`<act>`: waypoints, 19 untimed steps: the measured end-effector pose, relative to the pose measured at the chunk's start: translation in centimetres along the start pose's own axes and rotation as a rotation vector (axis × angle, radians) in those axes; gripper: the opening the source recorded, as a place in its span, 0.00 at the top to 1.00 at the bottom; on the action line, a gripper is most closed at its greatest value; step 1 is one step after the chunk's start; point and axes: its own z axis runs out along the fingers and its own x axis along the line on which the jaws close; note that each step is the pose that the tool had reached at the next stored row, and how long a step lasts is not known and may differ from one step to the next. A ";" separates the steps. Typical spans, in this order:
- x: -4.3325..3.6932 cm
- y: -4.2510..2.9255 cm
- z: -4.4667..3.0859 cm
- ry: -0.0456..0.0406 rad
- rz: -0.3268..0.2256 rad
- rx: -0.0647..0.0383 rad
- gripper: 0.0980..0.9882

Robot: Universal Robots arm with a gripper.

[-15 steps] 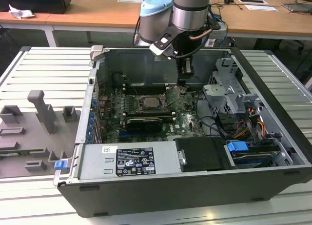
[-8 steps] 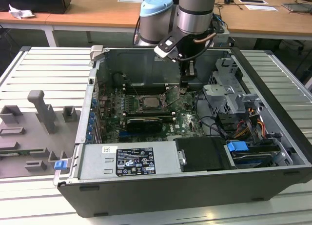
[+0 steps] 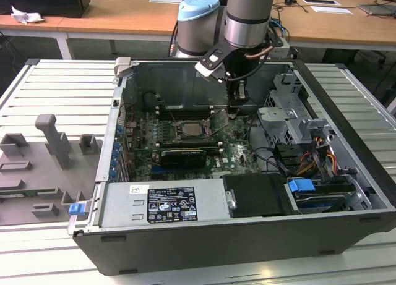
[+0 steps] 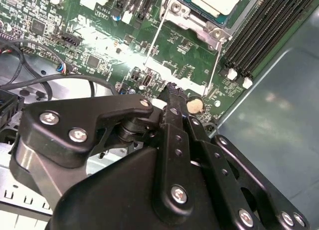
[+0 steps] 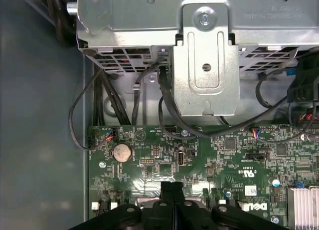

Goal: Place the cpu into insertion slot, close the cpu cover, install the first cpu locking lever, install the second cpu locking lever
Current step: 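Close the cpu cover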

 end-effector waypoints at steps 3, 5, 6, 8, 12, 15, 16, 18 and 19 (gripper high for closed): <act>0.00 -0.01 0.18 0.0002 0.000 0.000 0.99; 0.00 -0.02 0.37 0.0001 0.000 0.000 0.99; 0.00 -0.02 0.48 0.0002 0.000 0.000 0.99; -0.01 -0.03 0.59 0.0001 0.000 0.000 0.99; 0.04 -0.03 0.78 0.0001 -0.001 0.000 0.99; 0.08 0.03 0.97 0.0002 -0.001 0.000 0.99; 0.09 0.05 1.11 0.0000 0.000 0.000 0.99; 0.11 0.13 1.24 -0.0001 -0.001 0.000 0.99; 0.12 0.18 1.23 -0.0002 -0.001 0.000 0.99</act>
